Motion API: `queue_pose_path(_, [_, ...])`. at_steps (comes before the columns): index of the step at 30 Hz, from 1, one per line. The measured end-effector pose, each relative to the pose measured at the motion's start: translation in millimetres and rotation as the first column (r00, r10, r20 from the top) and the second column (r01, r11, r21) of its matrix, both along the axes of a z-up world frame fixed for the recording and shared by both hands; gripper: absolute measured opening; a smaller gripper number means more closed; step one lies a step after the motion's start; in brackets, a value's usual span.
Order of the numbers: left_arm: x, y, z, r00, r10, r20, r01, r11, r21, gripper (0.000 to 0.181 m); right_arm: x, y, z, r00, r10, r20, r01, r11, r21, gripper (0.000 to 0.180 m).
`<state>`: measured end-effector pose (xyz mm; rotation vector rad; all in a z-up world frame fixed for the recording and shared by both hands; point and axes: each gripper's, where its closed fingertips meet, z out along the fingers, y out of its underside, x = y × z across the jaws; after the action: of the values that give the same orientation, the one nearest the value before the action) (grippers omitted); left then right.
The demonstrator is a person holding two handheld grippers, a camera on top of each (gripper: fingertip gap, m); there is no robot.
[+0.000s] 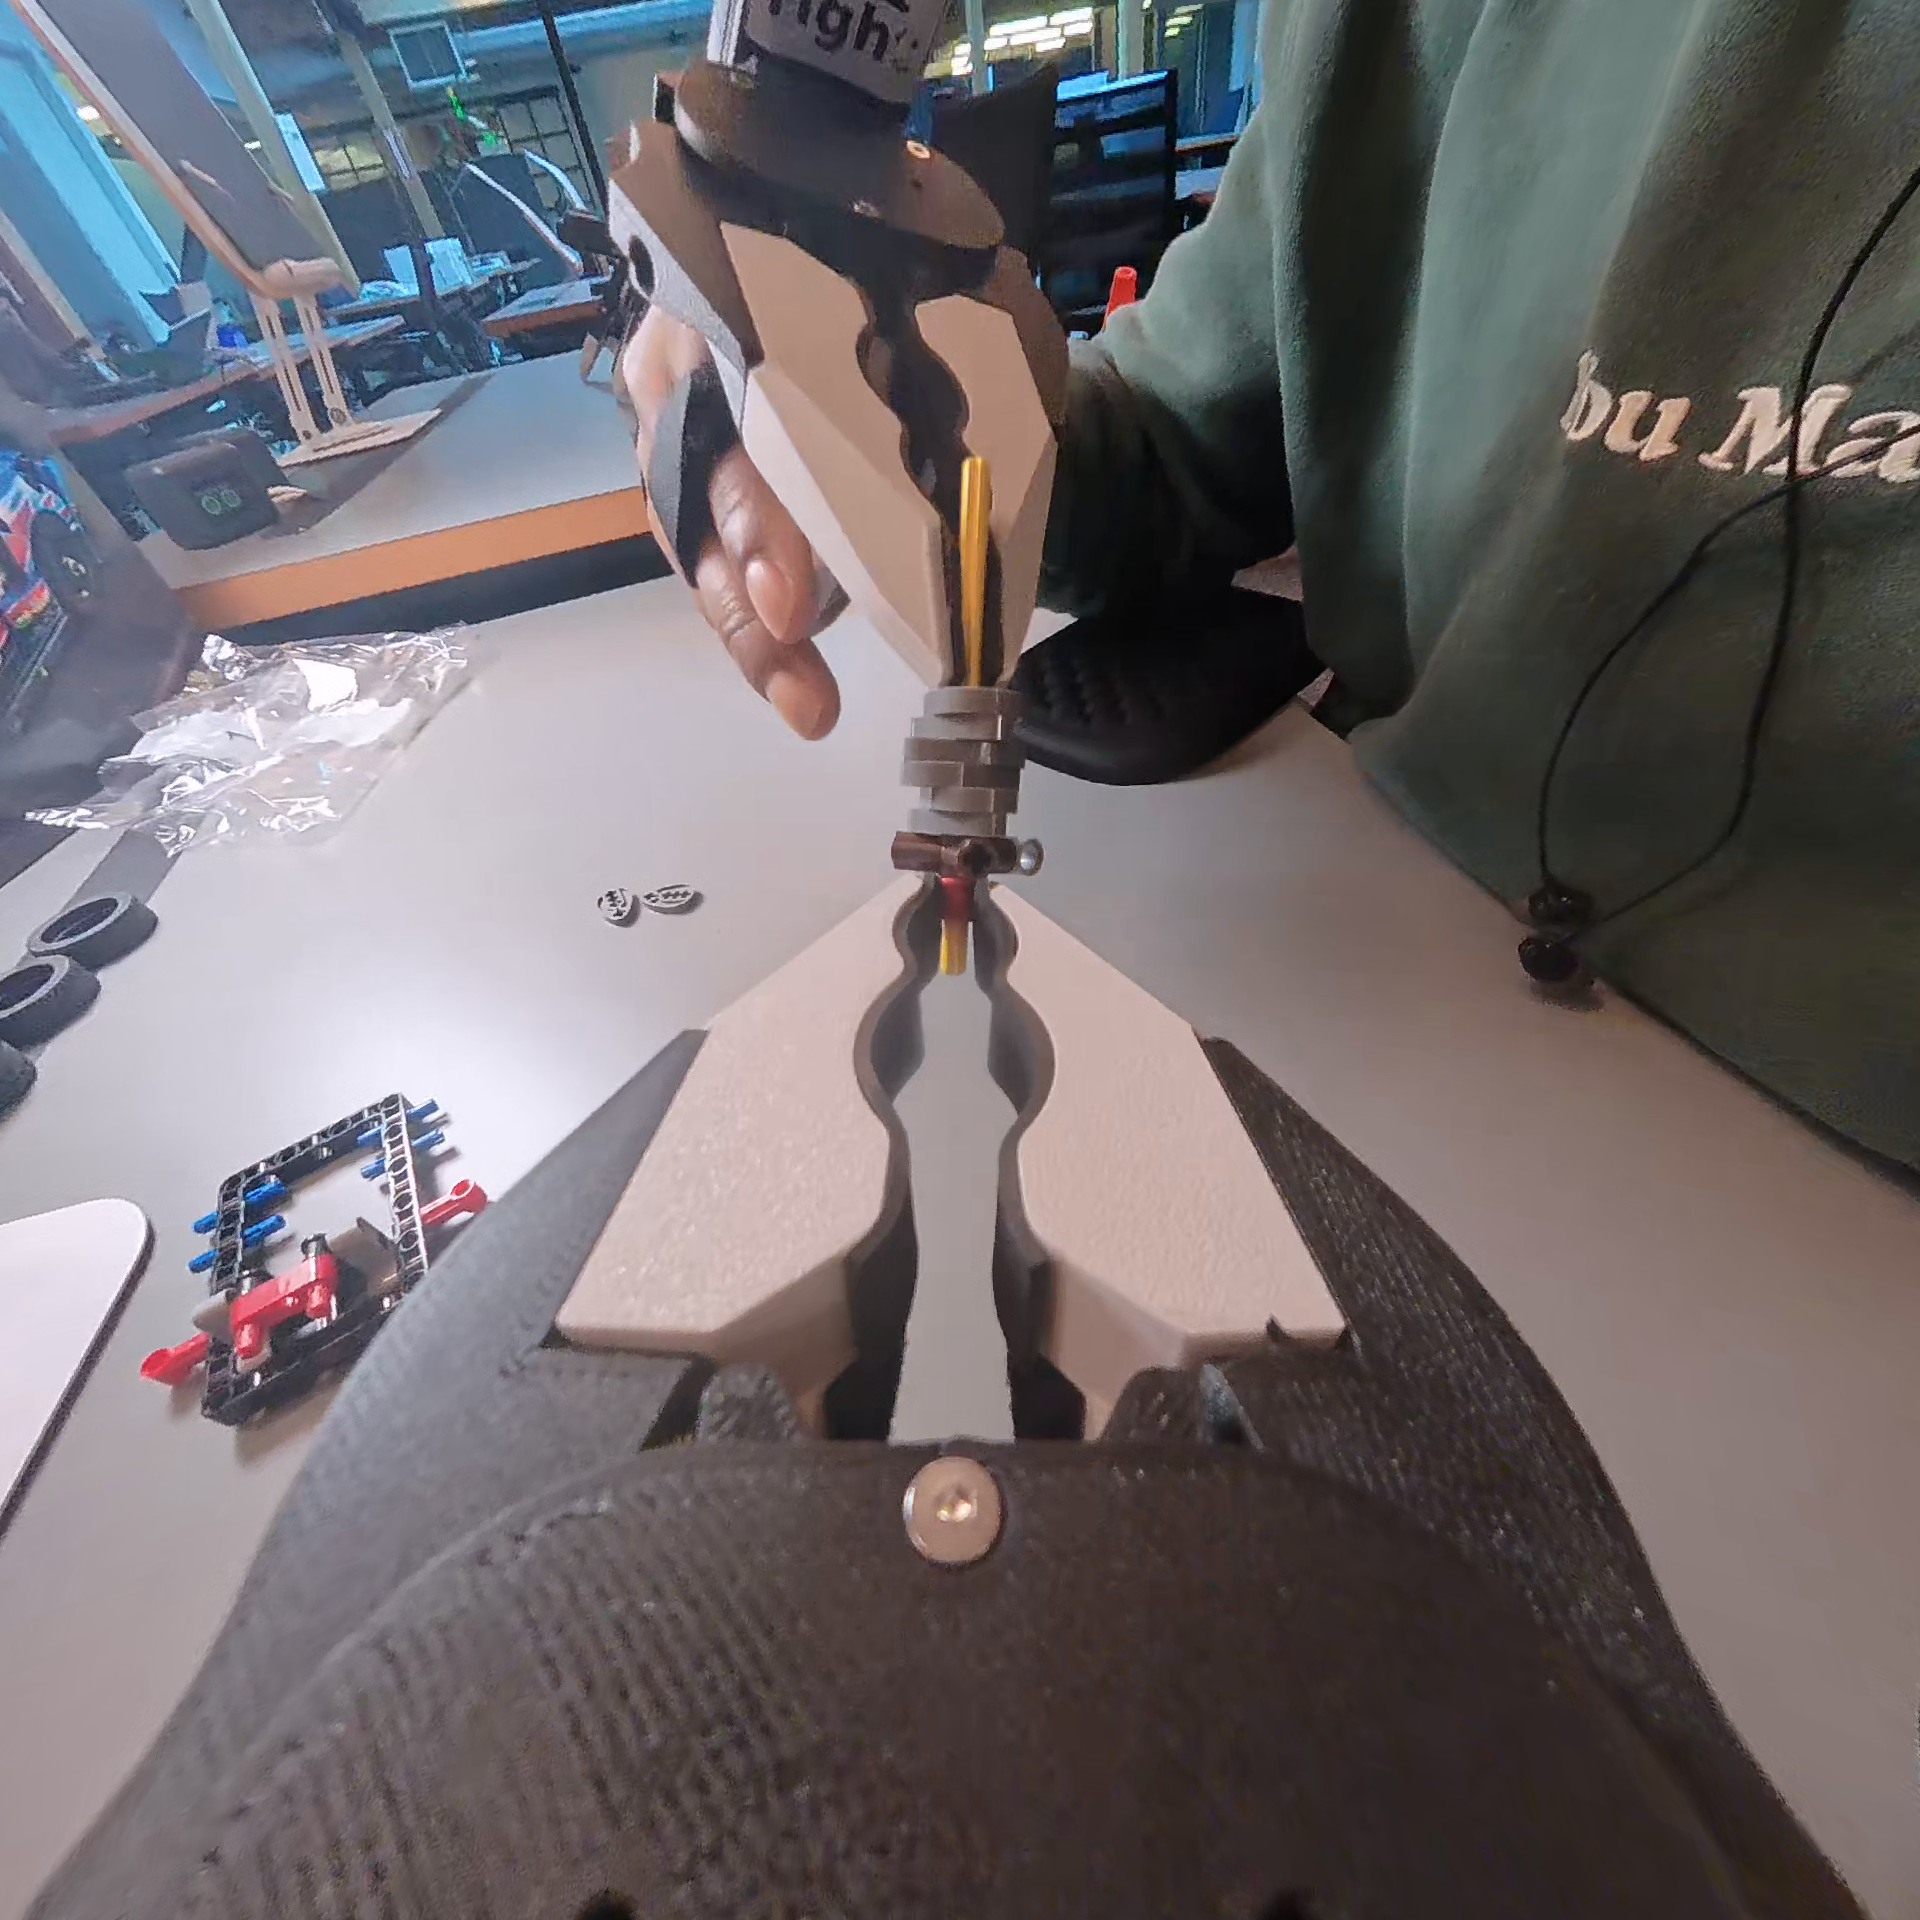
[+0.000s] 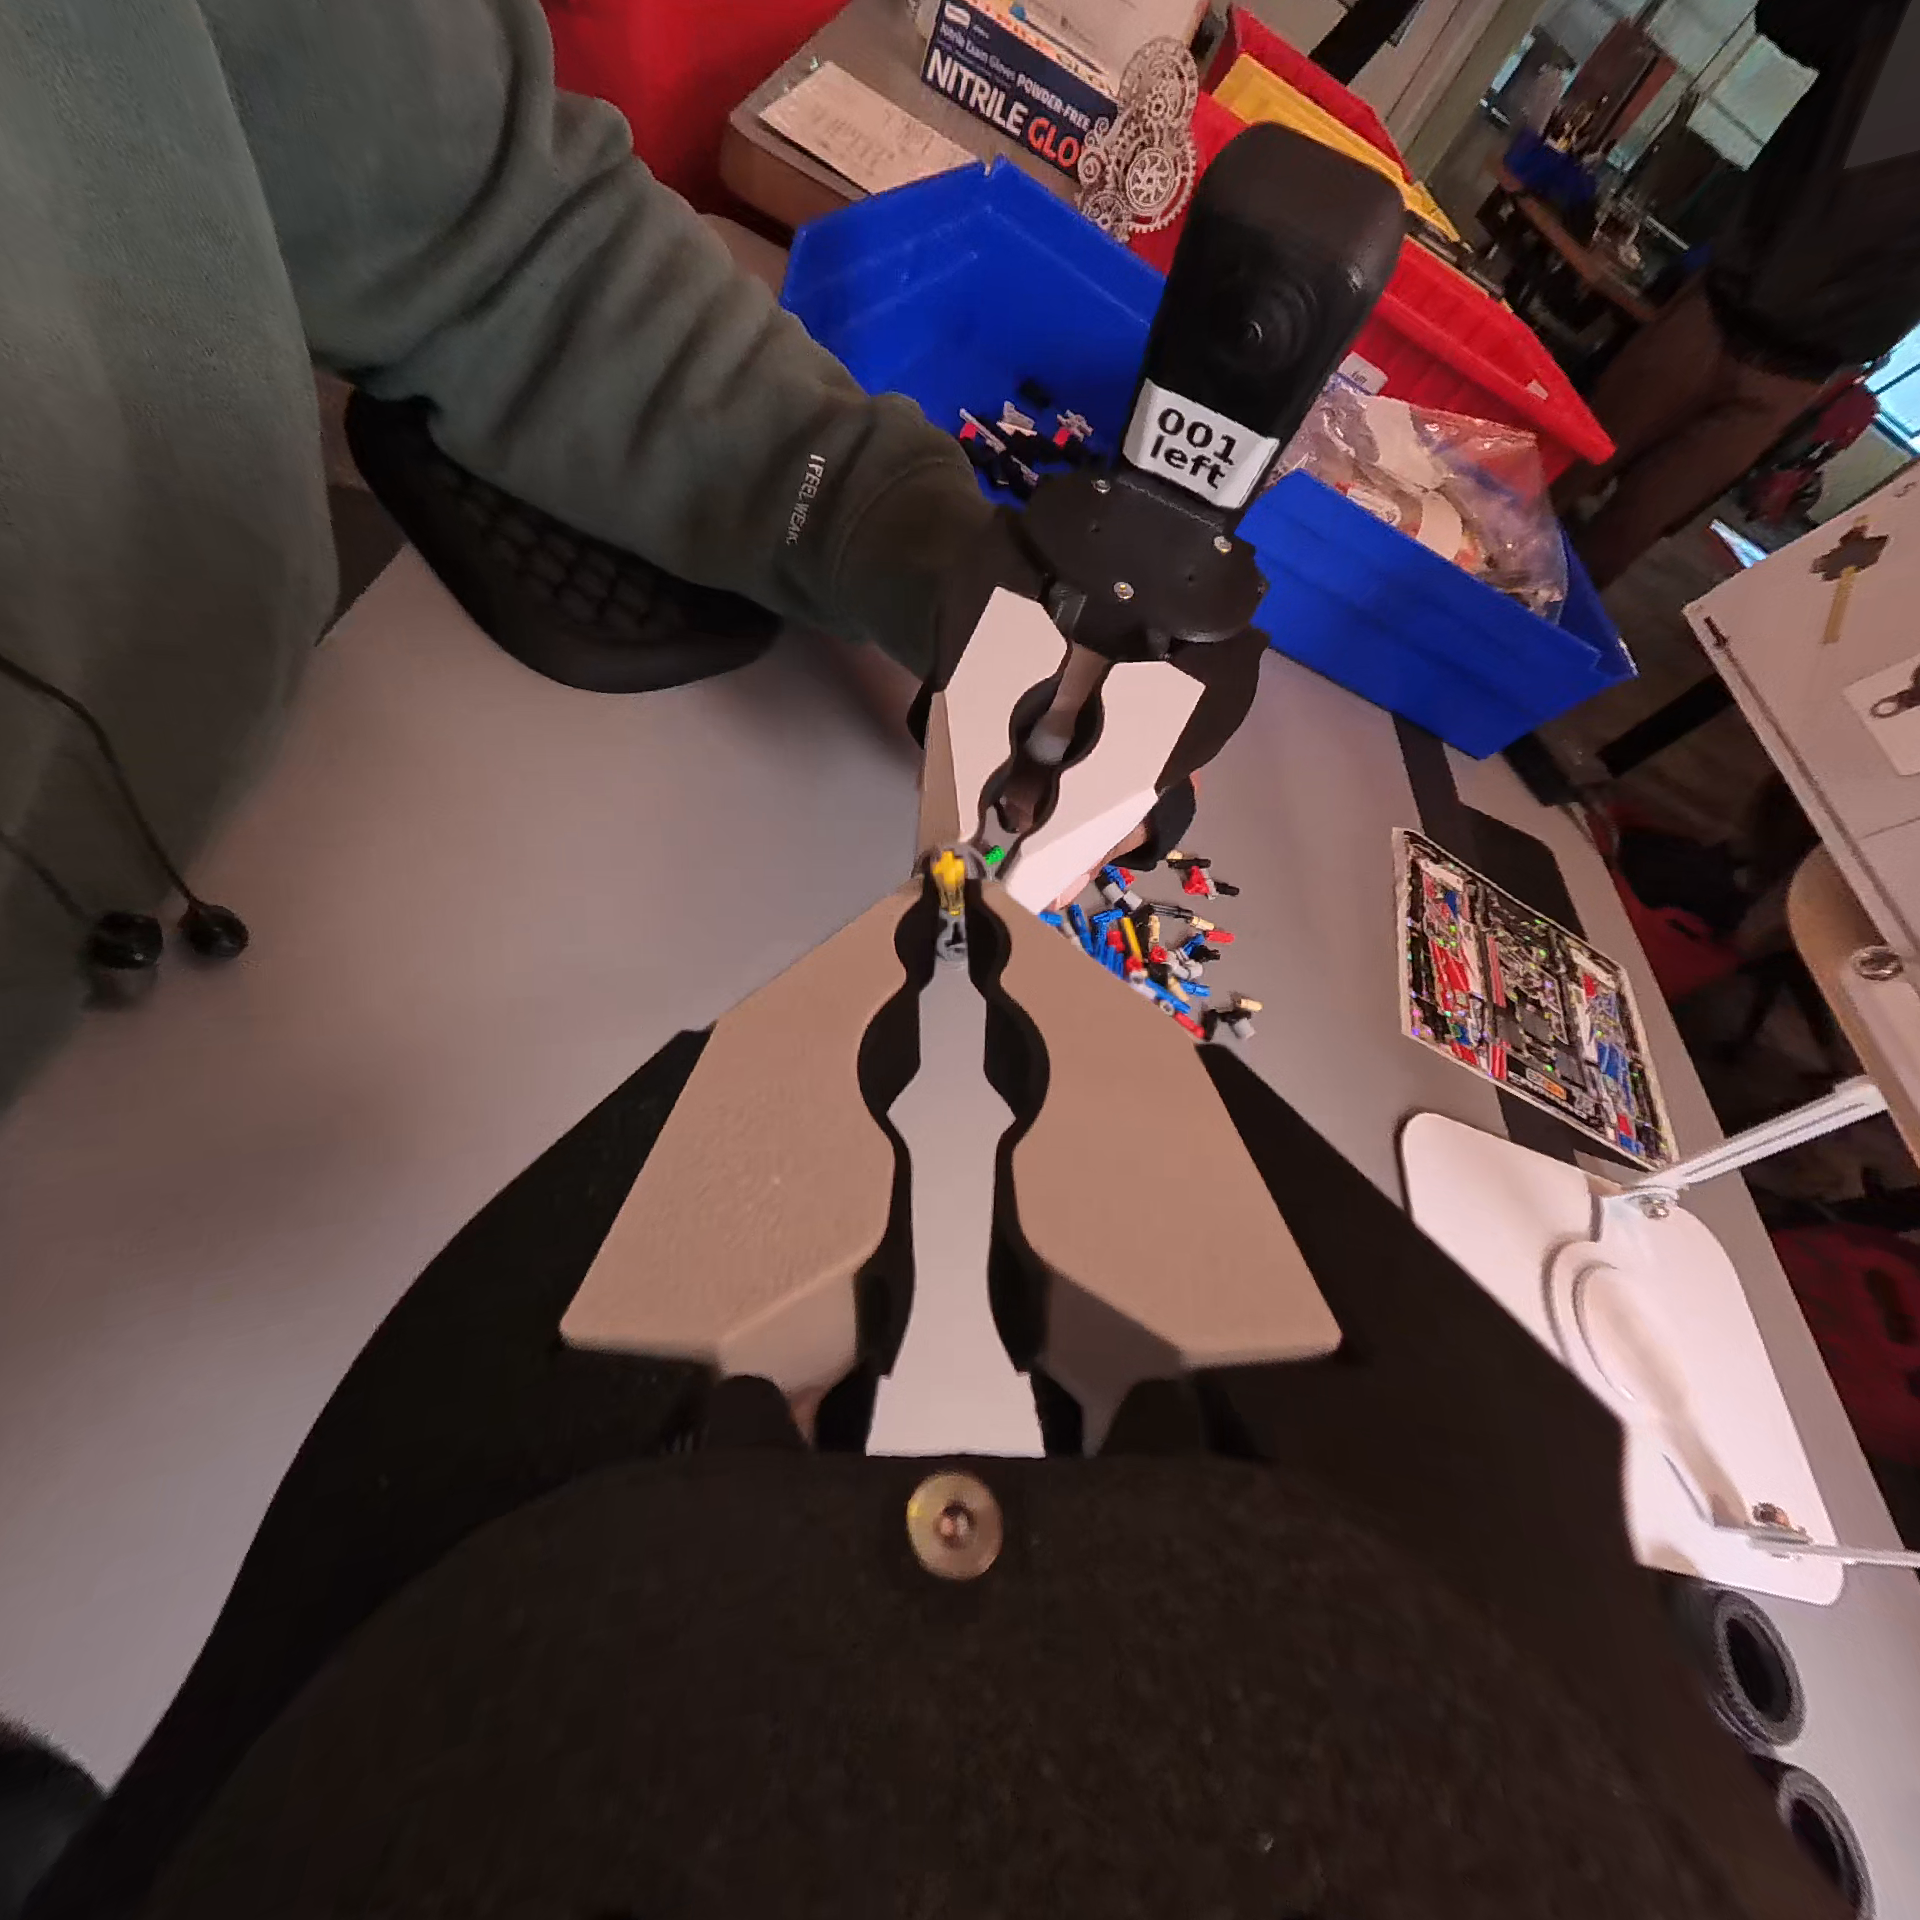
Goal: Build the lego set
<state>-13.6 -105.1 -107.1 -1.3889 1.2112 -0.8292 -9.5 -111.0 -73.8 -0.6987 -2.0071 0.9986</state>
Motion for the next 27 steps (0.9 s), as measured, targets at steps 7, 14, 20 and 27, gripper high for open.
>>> queue_pose_path(7, [5.6,4.6,3.0,0.999,0.017,0.046,-0.017,1.0,0.006,0.004,18.2,11.1,3.5,0.998,-0.055,-0.03,0.055,0.998,-0.02,0.019])
queue_pose_path(14, [-2.6,20.0,-9.4,0.994,0.106,0.026,-0.106,0.994,-0.013,0.005,112.5,153.4,-58.1,0.845,-0.464,0.267,0.467,0.883,0.057,0.018])
queue_pose_path(20, [4.2,22.5,-16.8,0.993,0.116,0.022,-0.115,0.992,-0.049,0.005,115.9,171.2,-130.1,0.776,-0.446,0.447,0.481,0.876,0.038,0.023])
queue_pose_path(27, [3.1,22.7,-12.6,0.99,0.119,0.075,-0.114,0.991,-0.069,0.004,90.4,172.3,-140.8,0.755,-0.4,0.519,0.451,0.892,0.032,0.027])
